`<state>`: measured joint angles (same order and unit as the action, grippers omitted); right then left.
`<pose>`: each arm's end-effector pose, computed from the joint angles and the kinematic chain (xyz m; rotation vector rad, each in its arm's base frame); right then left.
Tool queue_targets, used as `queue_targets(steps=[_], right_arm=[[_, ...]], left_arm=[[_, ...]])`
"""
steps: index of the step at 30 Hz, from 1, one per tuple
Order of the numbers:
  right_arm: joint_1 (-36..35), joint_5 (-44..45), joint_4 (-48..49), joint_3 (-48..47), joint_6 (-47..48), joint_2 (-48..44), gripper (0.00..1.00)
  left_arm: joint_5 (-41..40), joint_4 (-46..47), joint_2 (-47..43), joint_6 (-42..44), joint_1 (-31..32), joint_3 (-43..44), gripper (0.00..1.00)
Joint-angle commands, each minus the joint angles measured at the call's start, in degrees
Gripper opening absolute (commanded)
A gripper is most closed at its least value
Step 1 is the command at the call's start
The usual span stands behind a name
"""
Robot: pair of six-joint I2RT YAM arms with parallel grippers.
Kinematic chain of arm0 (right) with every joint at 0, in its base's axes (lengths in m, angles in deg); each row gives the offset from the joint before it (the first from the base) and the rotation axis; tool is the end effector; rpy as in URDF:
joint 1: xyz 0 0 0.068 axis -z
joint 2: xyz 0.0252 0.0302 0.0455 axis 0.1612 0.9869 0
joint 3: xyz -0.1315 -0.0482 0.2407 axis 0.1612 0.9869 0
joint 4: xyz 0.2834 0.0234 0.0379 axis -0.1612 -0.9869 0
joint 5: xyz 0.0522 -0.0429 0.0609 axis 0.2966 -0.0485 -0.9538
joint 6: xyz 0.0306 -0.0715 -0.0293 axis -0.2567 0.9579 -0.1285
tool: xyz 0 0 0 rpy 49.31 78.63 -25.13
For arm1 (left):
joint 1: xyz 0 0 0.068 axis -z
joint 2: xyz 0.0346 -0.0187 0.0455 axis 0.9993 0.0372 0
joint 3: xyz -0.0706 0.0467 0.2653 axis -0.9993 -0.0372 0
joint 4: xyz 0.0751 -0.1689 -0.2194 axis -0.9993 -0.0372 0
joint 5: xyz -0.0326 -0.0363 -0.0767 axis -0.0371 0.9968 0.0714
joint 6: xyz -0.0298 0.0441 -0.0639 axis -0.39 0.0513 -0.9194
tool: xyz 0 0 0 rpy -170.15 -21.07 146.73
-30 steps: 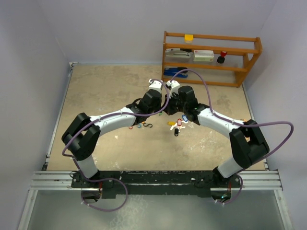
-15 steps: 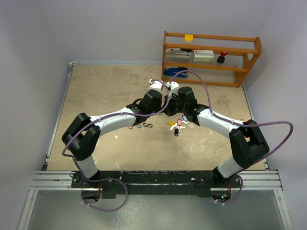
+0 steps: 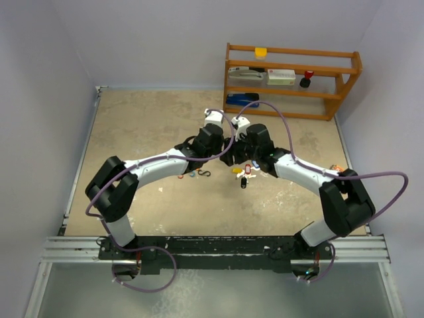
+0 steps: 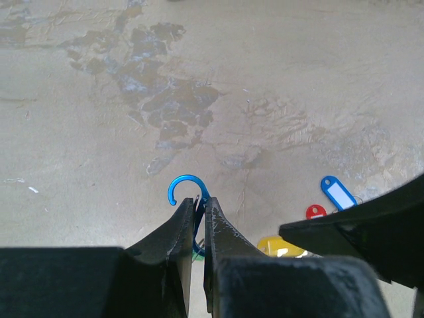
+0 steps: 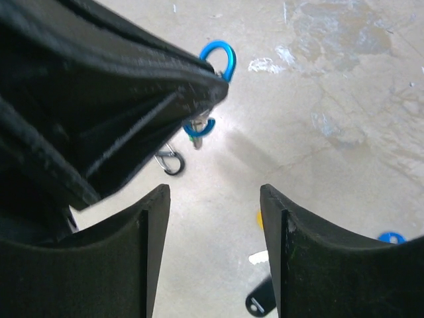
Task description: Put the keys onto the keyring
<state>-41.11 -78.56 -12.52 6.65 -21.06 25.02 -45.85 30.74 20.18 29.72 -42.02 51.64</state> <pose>0.3265 0.2231 0.2057 -0.4838 2.0482 0.7372 0.3308 -0.3000 0.2075 0.1288 2.0919 -0.3340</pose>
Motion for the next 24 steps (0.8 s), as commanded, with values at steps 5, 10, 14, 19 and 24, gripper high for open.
queue_targets(steps=[5,10,14,19,24], right_arm=[[-0.14,12.06,-3.01,1.55,-3.78,-5.66,0.63],[-0.14,16.55,-5.79,0.52,-5.37,-4.89,0.67],[-0.16,18.44,-7.72,-1.49,-6.02,-3.71,0.69],[-0.16,18.85,-7.27,-1.15,-6.56,-3.85,0.69],[-0.16,19.07,-7.63,-1.49,-6.26,-3.74,0.7]], left_arm=[[-4.59,1.75,-4.1,0.85,0.18,1.36,0.0],[-6.52,2.12,-5.96,1.02,0.21,-0.06,0.0],[-8.84,2.51,-7.34,0.92,0.14,-1.42,0.0],[-11.26,4.8,-9.97,-0.57,-0.09,-4.44,0.0],[-11.16,7.51,-12.38,-2.29,-0.99,-6.86,0.0]])
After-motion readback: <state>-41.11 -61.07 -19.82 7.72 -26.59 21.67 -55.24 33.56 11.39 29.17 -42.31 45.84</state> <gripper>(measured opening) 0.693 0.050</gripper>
